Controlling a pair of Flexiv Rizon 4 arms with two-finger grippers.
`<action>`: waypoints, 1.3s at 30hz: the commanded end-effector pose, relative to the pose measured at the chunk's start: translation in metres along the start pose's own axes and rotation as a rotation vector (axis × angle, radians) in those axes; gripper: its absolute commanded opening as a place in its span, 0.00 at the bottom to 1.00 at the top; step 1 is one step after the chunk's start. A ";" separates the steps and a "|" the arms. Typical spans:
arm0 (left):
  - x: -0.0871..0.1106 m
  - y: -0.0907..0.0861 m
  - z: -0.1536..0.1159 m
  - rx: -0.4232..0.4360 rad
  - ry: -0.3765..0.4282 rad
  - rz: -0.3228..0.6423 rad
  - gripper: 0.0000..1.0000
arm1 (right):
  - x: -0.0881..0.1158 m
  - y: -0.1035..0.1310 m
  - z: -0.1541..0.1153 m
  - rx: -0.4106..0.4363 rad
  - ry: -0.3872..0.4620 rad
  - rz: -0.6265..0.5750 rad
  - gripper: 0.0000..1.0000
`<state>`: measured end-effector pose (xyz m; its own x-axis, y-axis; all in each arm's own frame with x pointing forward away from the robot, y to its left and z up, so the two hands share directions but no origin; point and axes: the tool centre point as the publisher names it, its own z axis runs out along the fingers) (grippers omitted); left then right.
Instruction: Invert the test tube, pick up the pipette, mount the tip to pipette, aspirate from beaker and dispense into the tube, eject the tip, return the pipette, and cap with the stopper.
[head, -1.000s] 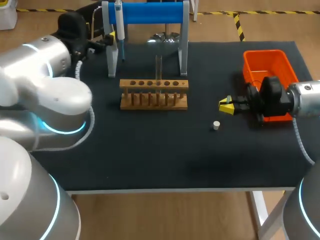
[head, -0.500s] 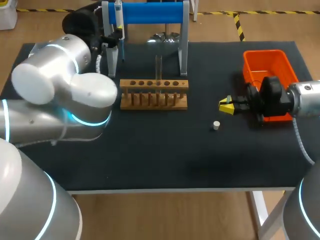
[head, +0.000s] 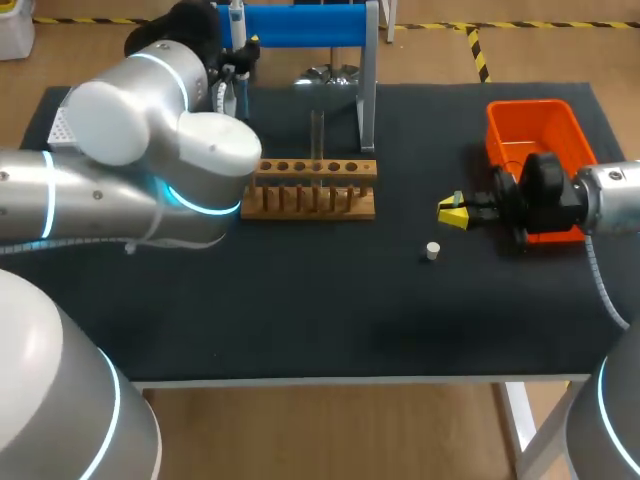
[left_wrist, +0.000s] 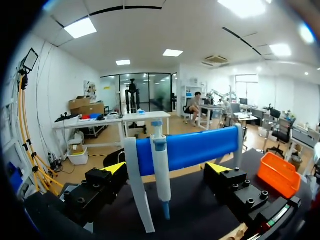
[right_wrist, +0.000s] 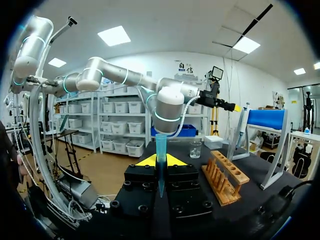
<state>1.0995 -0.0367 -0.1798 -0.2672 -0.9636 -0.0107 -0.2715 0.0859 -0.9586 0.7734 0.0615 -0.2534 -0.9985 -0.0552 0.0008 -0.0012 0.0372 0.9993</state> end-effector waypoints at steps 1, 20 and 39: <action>0.004 -0.003 0.014 -0.015 -0.068 0.011 0.83 | 0.001 0.000 0.000 0.001 -0.001 0.000 0.00; 0.004 0.008 0.039 0.013 -0.089 0.007 0.60 | 0.001 0.000 0.000 0.001 -0.001 0.000 0.00; 0.000 0.011 0.058 0.036 -0.115 -0.026 0.47 | 0.001 0.000 0.000 0.001 -0.001 0.000 0.00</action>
<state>1.1455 -0.0463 -0.2007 -0.1606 -0.9869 -0.0165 -0.2577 0.0581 -0.9645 0.7734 0.0615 -0.2534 -0.9985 -0.0551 0.0008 -0.0012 0.0373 0.9993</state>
